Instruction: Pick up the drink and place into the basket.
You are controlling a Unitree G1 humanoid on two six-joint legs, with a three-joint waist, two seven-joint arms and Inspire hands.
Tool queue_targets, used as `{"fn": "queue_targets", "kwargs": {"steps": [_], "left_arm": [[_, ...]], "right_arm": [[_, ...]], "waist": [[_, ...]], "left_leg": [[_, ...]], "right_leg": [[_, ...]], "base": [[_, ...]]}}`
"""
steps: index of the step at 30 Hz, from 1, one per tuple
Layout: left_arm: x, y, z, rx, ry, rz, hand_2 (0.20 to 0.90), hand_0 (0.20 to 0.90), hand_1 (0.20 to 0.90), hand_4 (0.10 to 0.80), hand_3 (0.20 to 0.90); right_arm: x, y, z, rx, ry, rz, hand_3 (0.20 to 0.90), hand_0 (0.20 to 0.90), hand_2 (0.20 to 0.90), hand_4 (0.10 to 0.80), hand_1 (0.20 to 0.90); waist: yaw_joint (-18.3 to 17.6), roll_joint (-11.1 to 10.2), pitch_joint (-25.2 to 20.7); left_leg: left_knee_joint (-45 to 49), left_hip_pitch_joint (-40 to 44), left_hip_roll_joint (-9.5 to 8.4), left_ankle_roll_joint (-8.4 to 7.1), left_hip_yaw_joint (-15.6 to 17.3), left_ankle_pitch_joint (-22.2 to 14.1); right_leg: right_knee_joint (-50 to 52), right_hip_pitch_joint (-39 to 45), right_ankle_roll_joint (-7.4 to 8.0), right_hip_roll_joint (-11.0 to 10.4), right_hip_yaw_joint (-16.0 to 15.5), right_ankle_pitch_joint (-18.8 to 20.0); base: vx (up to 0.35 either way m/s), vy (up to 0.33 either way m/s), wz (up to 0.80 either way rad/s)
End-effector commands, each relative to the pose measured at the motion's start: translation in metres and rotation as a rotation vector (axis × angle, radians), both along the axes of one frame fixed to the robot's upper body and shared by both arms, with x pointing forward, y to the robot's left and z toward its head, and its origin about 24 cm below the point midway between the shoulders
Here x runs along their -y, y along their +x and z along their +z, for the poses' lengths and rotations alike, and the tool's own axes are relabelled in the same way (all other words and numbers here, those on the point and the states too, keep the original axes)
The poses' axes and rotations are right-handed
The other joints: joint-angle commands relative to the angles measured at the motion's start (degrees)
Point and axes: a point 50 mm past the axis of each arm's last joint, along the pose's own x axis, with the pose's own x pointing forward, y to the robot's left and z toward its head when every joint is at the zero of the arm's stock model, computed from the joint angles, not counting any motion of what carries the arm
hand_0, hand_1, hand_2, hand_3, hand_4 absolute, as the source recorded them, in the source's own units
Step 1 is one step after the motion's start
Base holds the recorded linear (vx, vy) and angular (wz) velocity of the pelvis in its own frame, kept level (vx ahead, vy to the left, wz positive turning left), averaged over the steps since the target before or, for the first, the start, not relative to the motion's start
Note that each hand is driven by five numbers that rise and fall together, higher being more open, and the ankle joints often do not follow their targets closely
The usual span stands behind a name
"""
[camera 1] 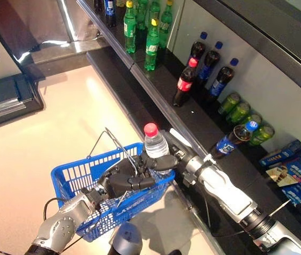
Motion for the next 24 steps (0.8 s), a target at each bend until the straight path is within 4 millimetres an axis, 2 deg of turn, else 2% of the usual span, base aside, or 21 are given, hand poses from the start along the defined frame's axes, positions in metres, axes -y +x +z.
{"fn": "queue_targets", "kwargs": {"steps": [1, 9, 16, 24], "left_arm": [[0.108, -0.044, 0.15, 0.791, -0.64, -0.823, 0.3, 0.3, 0.3, 0.1, 0.2], [0.111, -0.045, 0.149, 0.786, -0.648, -0.841, 0.3, 0.3, 0.3, 0.1, 0.2], [0.108, -0.045, 0.147, 0.782, -0.651, -0.835, 0.3, 0.3, 0.3, 0.1, 0.2], [0.107, -0.044, 0.147, 0.785, -0.654, -0.817, 0.3, 0.3, 0.3, 0.1, 0.2]], "right_arm": [[-0.036, 0.004, 0.015, 0.086, 0.032, 0.109, 0.2, 0.3, 0.3, 0.1, 0.3], [-0.027, 0.009, 0.002, -0.068, 0.263, 0.007, 0.2, 0.3, 0.3, 0.1, 0.3], [-0.014, 0.013, 0.004, -0.095, 0.414, -0.051, 0.2, 0.3, 0.3, 0.1, 0.3], [-0.007, 0.013, 0.01, -0.066, 0.443, -0.057, 0.2, 0.3, 0.3, 0.1, 0.3]], "waist": [[0.83, 1.99, -12.4], [0.86, 2.33, -12.81], [0.64, 2.71, -13.26], [-0.13, 3.09, -13.57]], "left_leg": [[-1.29, 0.03, -0.64, 1.3, -2.64, 0.47], [-1.29, 0.0, -0.69, 1.34, -2.79, 0.43], [-1.29, 0.18, -0.59, 1.37, -2.53, 0.42], [-1.29, 0.43, -0.45, 1.53, -1.63, 0.29]], "right_leg": [[3.56, 1.09, -1.46, 0.48, 0.29, -0.86], [3.63, 1.1, -1.41, 0.32, -0.02, -0.84], [3.84, 1.16, -1.37, 0.16, -0.1, -0.88], [3.99, 1.01, -1.44, 0.07, 0.35, -1.03]], "base": [[0.0, 0.0, 0.0], [0.0, 0.0, 0.0], [0.006, 0.007, 0.07], [0.001, 0.002, 0.01]]}}
